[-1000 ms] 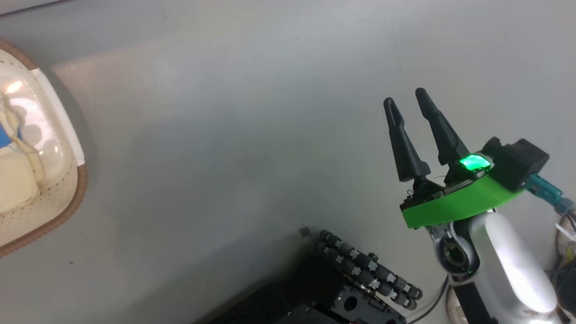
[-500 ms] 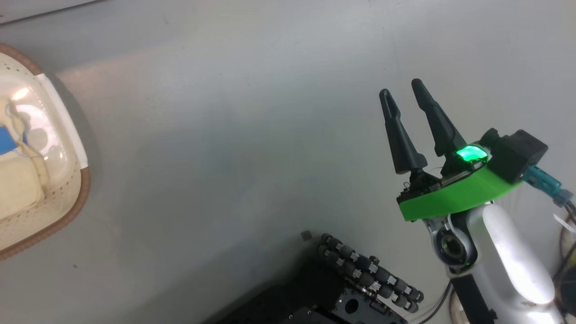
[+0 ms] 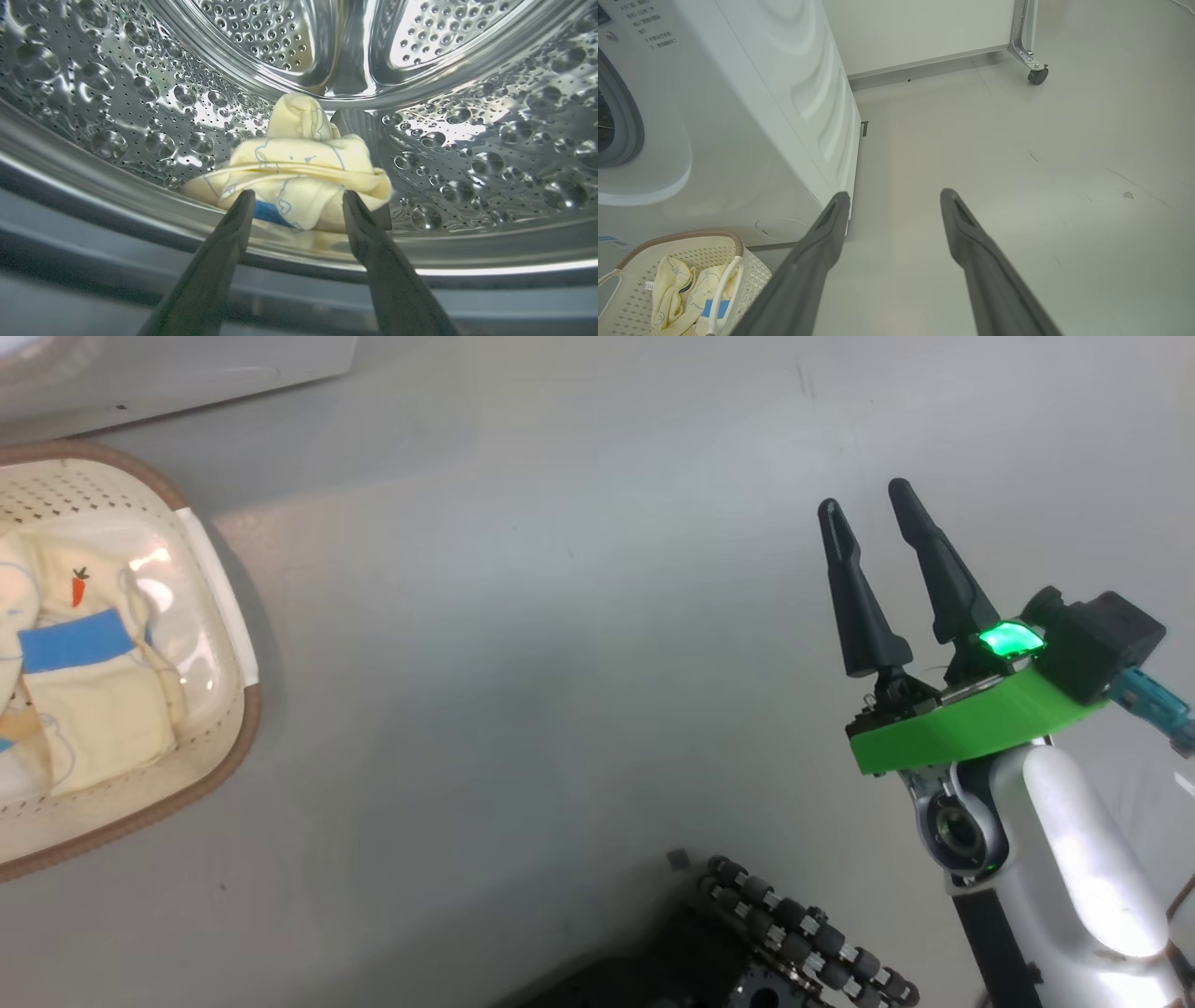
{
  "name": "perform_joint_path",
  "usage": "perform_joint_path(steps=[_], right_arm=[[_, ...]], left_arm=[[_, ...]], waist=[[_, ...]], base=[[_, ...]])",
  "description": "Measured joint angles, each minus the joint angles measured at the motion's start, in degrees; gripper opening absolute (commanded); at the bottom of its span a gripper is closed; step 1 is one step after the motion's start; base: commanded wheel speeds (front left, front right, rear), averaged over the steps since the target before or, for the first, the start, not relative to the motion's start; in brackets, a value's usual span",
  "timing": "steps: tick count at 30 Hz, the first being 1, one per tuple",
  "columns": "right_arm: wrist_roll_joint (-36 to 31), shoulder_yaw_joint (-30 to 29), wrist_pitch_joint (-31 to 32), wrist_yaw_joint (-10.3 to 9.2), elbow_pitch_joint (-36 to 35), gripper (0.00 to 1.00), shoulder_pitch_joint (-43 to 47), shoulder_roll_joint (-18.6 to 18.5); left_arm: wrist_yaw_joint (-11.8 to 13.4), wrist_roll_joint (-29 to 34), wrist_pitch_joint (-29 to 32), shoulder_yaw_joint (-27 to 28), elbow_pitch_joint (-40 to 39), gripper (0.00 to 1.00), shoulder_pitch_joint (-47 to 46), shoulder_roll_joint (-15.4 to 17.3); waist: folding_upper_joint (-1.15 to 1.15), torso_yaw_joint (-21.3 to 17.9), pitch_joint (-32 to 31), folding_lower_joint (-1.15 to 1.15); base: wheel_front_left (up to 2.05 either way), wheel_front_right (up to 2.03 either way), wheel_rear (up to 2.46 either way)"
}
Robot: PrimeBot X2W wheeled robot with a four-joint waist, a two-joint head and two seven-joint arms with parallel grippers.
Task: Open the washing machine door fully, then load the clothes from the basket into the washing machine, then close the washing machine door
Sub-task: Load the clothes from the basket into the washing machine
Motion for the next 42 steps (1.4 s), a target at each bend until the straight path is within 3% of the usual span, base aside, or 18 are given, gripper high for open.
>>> perform_joint_path(steps=[9,20,30,42], right_arm=[[-2.7,-2.3,0.0,0.00,0.4,1.00,1.4,0.0],[-6.7,-5.4,0.0,0.00,1.5,1.00,6.0,0.0],[-10.5,-9.1,3.2,0.00,-1.1,1.00,8.9,0.0],[-12.0,-10.8,6.6,0.00,-3.4,1.00,13.1,0.0]], left_arm=[[3.5,-3.0,-9.8,2.5,-8.0,1.00,17.3,-3.4],[8.6,-4.4,-20.5,3.1,-20.3,1.00,37.5,-10.2],[9.2,-2.9,-25.3,1.3,-32.7,1.00,53.4,-15.9],[9.3,-1.3,-26.4,1.0,-39.5,1.00,67.9,-21.2]], waist=[[0.00,3.1,-5.6,-0.01],[0.01,7.0,-13.4,-0.01],[0.00,12.8,-20.3,-0.01],[0.01,17.9,-26.8,-0.01]], base=[[0.00,0.00,0.00],[0.00,0.00,0.00],[0.00,0.00,0.00],[0.00,0.00,0.00]])
